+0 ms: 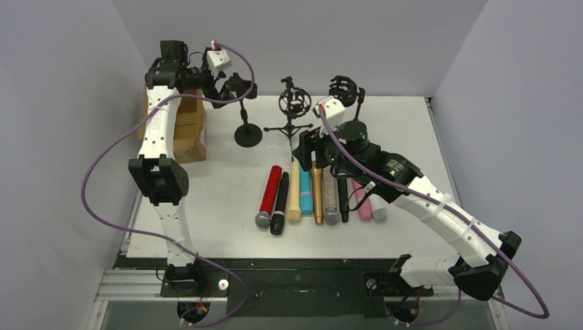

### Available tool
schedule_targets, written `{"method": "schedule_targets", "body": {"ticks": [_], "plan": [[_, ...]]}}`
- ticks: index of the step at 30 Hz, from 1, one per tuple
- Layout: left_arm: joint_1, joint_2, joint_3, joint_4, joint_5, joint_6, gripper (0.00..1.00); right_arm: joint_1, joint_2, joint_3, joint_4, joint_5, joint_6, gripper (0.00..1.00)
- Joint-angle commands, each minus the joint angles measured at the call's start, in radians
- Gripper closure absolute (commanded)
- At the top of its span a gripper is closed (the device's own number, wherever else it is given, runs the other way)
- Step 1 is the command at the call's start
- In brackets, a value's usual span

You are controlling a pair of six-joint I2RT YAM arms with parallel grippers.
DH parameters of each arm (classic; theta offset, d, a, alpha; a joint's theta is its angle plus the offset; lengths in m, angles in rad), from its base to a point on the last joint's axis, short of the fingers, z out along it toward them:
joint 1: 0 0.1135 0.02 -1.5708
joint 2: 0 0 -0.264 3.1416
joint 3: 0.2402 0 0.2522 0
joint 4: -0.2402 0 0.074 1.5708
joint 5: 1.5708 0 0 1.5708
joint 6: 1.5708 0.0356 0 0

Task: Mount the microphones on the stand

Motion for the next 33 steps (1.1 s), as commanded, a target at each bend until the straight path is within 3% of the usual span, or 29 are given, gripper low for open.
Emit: {"method": "schedule_targets", "body": {"ticks": [1,7,13,19,21,25,26,29,33], "plan": [[-0.032,0.030,0.080,0.022,0.042,0.090,0.04,-0.011,-0.020,-0.009,0.029,0.019,0.004,0.38],[-0.076,0.004,0.018,0.151,0.024,0.110,0.04,-0.017,-0.014,-0.014,0.023,0.008,0.003,0.39],[-0.129,0.064,0.126,-0.066,-0.024,0.345,0.04,-0.031,-0.016,-0.024,0.022,-0.002,0.003,0.40],[-0.158,0.023,0.028,-0.046,-0.131,0.465,0.03,-0.040,-0.021,-0.043,0.030,-0.015,0.010,0.41],[-0.162,0.058,0.092,-0.101,-0.157,0.499,0.01,-0.041,-0.023,-0.049,0.032,-0.016,0.011,0.41],[-0.174,0.148,0.263,-0.219,-0.210,0.532,0.24,-0.048,-0.035,-0.062,0.039,-0.011,0.018,0.42],[-0.177,0.149,0.255,-0.212,-0.231,0.542,0.29,-0.051,-0.043,-0.065,0.040,-0.011,0.021,0.42],[-0.180,0.114,0.191,-0.163,-0.248,0.537,0.59,-0.057,-0.054,-0.081,0.049,-0.009,0.026,0.42],[-0.186,0.066,0.134,-0.130,-0.241,0.520,0.82,-0.064,-0.065,-0.092,0.057,-0.013,0.033,0.43]]}}
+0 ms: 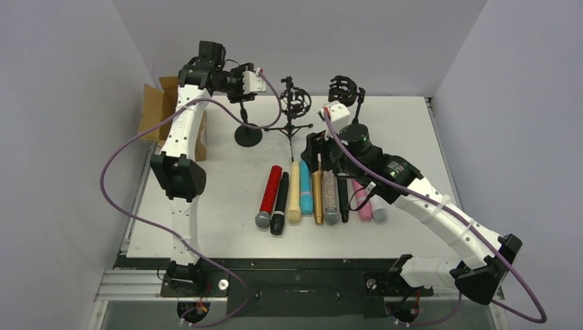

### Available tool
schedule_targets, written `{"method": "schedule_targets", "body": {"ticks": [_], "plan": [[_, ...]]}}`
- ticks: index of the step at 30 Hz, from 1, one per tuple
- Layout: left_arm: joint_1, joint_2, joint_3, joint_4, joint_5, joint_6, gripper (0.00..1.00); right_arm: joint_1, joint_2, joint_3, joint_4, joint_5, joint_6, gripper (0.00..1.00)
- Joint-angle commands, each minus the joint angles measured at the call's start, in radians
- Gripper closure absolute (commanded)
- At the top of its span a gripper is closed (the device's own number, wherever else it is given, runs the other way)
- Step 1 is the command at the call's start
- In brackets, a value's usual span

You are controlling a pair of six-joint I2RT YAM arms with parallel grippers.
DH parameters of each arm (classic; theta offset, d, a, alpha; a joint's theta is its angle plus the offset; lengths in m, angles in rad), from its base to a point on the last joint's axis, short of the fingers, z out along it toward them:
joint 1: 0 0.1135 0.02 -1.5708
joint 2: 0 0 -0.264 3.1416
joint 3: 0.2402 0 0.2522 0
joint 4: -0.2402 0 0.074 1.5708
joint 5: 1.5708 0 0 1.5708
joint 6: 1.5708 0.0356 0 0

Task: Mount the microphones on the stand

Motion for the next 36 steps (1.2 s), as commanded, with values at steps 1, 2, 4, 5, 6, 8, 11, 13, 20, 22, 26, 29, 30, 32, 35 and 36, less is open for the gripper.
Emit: {"method": "schedule_targets", "body": {"ticks": [1,2,4,5,6,8,11,13,20,22,26,29,30,32,35,36], "plan": [[-0.007,-0.060,-0.043,-0.026,-0.027,0.003,0.84,-0.012,-0.047,-0.009,0.053,-0.004,0.015,0.43],[-0.010,-0.067,-0.041,-0.037,-0.028,0.009,0.87,-0.011,-0.047,-0.010,0.054,-0.007,0.015,0.43],[-0.014,-0.090,-0.040,-0.078,-0.036,0.037,0.88,-0.012,-0.048,-0.013,0.054,-0.010,0.013,0.43],[-0.021,-0.114,-0.046,-0.101,-0.042,0.057,0.88,-0.012,-0.051,-0.017,0.054,-0.010,0.012,0.44],[-0.025,-0.126,-0.058,-0.120,-0.052,0.064,0.88,-0.013,-0.052,-0.019,0.056,-0.011,0.014,0.44],[-0.034,-0.172,-0.084,-0.145,-0.075,0.104,0.88,-0.013,-0.058,-0.031,0.060,-0.013,0.016,0.44],[-0.051,-0.252,-0.124,-0.167,-0.122,0.150,0.88,-0.014,-0.065,-0.053,0.068,-0.016,0.018,0.44],[-0.055,-0.295,-0.146,-0.186,-0.146,0.178,0.89,-0.014,-0.071,-0.066,0.071,-0.018,0.020,0.44],[-0.076,-0.406,-0.201,-0.264,-0.223,0.209,0.91,-0.015,-0.076,-0.109,0.084,-0.020,0.029,0.44],[-0.088,-0.474,-0.264,-0.276,-0.229,0.201,0.92,-0.015,-0.079,-0.121,0.087,-0.020,0.029,0.45],[-0.115,-0.633,-0.485,-0.220,-0.221,0.140,0.92,-0.018,-0.079,-0.136,0.083,-0.020,0.024,0.45],[-0.143,-0.739,-0.690,-0.158,-0.221,0.107,0.92,-0.031,-0.077,-0.147,0.089,-0.020,0.029,0.45],[-0.148,-0.783,-0.722,-0.148,-0.224,0.083,0.92,-0.034,-0.076,-0.153,0.092,-0.020,0.031,0.45],[-0.160,-0.831,-0.797,-0.115,-0.226,0.030,0.93,-0.046,-0.072,-0.159,0.093,-0.020,0.035,0.45],[-0.166,-0.883,-0.881,-0.038,-0.210,-0.076,0.93,-0.064,-0.068,-0.175,0.096,-0.050,0.035,0.45],[-0.168,-0.906,-0.892,-0.028,-0.208,-0.089,0.93,-0.073,-0.066,-0.179,0.097,-0.055,0.034,0.45]]}}
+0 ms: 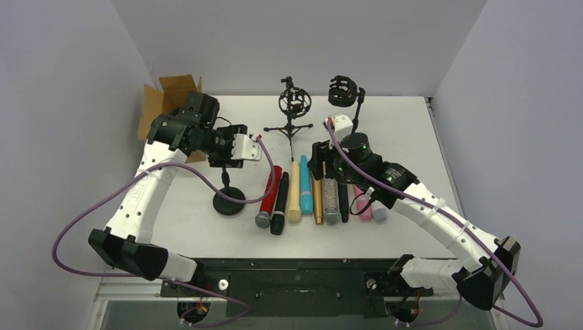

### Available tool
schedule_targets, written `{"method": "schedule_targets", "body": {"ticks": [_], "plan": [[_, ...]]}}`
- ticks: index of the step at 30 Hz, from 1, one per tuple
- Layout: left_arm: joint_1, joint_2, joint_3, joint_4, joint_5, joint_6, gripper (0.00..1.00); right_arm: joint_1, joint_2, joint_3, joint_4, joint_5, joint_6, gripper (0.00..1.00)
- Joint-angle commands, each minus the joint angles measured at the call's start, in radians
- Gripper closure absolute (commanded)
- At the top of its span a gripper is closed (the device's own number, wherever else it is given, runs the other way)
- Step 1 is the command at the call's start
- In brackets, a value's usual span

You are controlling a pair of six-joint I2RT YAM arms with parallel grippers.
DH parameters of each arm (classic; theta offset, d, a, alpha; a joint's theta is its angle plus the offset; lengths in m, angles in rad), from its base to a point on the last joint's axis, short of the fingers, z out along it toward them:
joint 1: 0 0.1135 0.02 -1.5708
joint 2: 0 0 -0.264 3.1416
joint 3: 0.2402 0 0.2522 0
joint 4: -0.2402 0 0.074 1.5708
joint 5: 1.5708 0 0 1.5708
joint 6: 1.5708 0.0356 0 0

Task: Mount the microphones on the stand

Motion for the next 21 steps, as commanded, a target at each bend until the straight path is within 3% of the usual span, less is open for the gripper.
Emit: {"method": "schedule_targets", "body": {"ticks": [1,16,20,21], "plan": [[-0.006,-0.098,-0.053,0.202,0.021,-0.133,0.93,-0.030,-0.020,-0.028,0.044,-0.031,0.005,0.45],[-0.107,-0.140,-0.168,0.336,-0.059,-0.310,0.93,-0.087,-0.017,-0.111,0.064,-0.031,0.027,0.45],[-0.118,-0.135,-0.173,0.329,-0.080,-0.322,0.73,-0.086,0.001,-0.114,0.056,-0.031,0.029,0.45],[-0.119,-0.133,-0.172,0.325,-0.086,-0.326,0.61,-0.087,0.006,-0.117,0.056,-0.031,0.032,0.45]]}}
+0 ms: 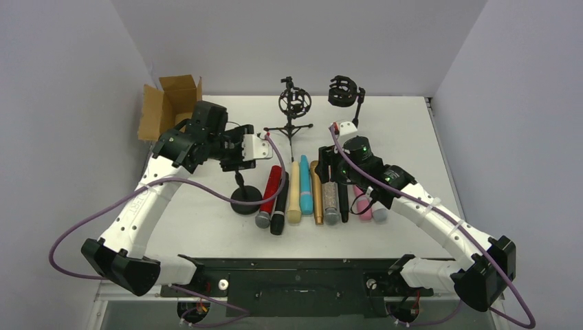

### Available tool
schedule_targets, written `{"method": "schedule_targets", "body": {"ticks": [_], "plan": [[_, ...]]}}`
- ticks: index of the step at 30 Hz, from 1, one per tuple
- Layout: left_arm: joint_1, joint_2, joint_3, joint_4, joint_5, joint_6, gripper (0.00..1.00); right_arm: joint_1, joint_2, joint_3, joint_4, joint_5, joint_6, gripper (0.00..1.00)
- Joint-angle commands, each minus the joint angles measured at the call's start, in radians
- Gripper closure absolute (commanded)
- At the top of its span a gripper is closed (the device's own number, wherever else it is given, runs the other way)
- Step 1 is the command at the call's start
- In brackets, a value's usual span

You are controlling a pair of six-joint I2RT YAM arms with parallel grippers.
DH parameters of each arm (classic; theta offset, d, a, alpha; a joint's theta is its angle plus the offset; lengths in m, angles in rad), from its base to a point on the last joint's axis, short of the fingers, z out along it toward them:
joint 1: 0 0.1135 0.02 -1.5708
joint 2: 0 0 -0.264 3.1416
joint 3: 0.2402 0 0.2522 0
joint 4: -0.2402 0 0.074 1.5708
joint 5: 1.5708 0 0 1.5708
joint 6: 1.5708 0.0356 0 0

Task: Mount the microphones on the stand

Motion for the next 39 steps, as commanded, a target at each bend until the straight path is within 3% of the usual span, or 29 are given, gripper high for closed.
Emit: {"method": "schedule_targets", "body": {"ticks": [1,2,3,5,6,7,18,24,30,34,39], "plan": [[-0.013,-0.010,0.012,0.074,-0.024,-0.042,0.52,-0.005,0.009,-0.008,0.037,-0.002,0.019,0.45],[-0.014,-0.012,0.013,0.072,-0.023,-0.048,0.41,-0.005,0.011,-0.010,0.038,-0.003,0.023,0.45],[-0.014,-0.013,0.015,0.065,-0.022,-0.052,0.38,-0.005,0.015,-0.015,0.040,-0.004,0.026,0.45],[-0.014,-0.015,0.027,0.044,-0.015,-0.063,0.21,-0.003,0.021,-0.021,0.045,-0.006,0.036,0.45],[-0.014,-0.013,0.039,0.035,-0.006,-0.065,0.04,-0.001,0.025,-0.021,0.047,-0.009,0.044,0.45],[-0.014,-0.013,0.043,0.017,-0.003,-0.071,0.02,0.000,0.034,-0.022,0.047,-0.009,0.048,0.45],[-0.013,-0.044,0.118,-0.038,-0.001,-0.156,0.04,0.114,0.160,0.018,0.053,0.055,0.120,0.45],[0.000,-0.077,0.152,-0.010,-0.082,-0.195,0.04,0.182,0.291,0.063,0.067,0.057,0.143,0.45],[0.120,-0.076,0.281,0.028,-0.063,-0.392,0.04,0.226,0.438,0.115,0.075,0.092,0.162,0.50],[0.234,-0.100,0.268,0.073,-0.010,-0.514,0.04,0.228,0.498,0.141,0.081,0.107,0.174,0.53],[0.289,-0.141,0.198,0.135,0.024,-0.599,0.04,0.227,0.572,0.180,0.076,0.112,0.179,0.55]]}}
